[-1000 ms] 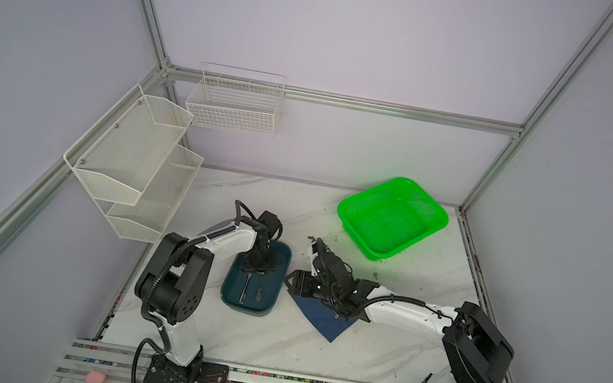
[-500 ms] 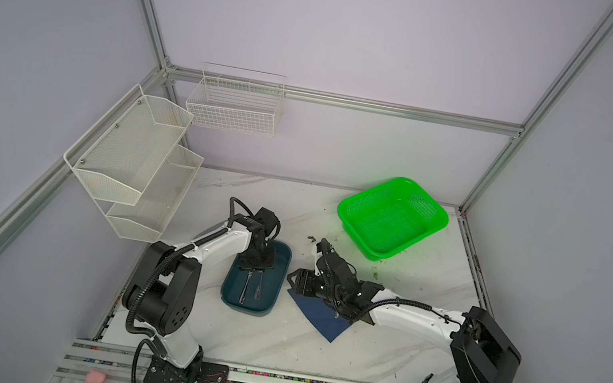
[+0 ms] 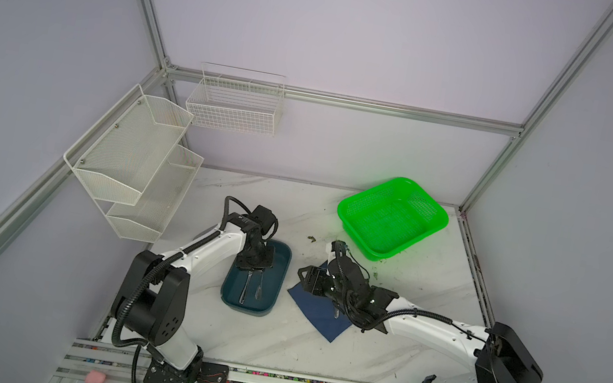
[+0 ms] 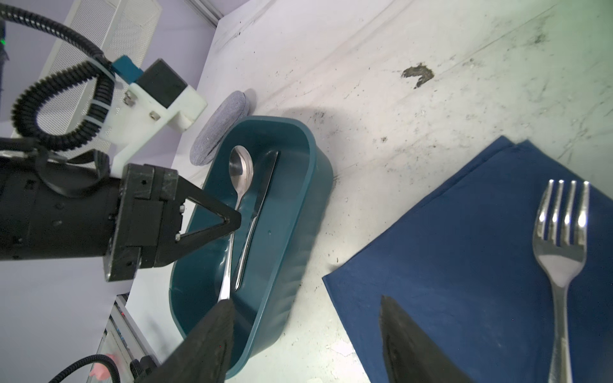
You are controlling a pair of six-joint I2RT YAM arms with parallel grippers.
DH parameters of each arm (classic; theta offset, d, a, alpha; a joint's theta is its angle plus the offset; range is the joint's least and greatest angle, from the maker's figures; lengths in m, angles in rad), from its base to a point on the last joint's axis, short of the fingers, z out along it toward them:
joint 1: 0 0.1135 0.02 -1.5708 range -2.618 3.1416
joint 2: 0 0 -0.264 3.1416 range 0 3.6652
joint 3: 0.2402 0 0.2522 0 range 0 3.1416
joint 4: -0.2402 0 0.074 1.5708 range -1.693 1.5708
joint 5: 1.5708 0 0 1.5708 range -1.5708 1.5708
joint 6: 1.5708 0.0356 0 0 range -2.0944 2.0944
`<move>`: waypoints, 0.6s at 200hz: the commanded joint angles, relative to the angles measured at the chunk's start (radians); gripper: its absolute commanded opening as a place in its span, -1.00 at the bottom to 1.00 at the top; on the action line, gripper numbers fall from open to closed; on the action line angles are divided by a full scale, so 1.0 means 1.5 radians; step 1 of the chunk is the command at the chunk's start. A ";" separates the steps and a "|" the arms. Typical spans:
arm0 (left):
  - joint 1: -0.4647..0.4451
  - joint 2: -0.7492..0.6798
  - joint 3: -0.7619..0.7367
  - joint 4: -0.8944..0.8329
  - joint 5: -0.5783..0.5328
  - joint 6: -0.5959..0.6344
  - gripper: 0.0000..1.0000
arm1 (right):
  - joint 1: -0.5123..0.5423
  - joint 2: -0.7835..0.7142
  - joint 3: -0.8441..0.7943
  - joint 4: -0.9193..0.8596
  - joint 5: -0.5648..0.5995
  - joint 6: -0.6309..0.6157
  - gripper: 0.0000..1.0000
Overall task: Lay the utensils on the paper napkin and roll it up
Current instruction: 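Lift the spoon with the left gripper and carry it over the napkin beside the fork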
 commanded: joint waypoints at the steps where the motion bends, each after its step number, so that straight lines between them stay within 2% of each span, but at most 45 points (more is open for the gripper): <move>1: -0.012 -0.031 0.040 -0.001 0.041 -0.018 -0.93 | -0.010 -0.012 -0.010 -0.011 0.022 0.037 0.41; 69: -0.075 -0.030 0.083 0.004 0.053 -0.054 -0.92 | -0.057 -0.041 -0.044 -0.024 -0.005 0.080 0.40; 120: -0.140 0.017 0.128 0.023 0.065 -0.081 -0.92 | -0.085 -0.078 -0.079 -0.022 -0.012 0.094 0.41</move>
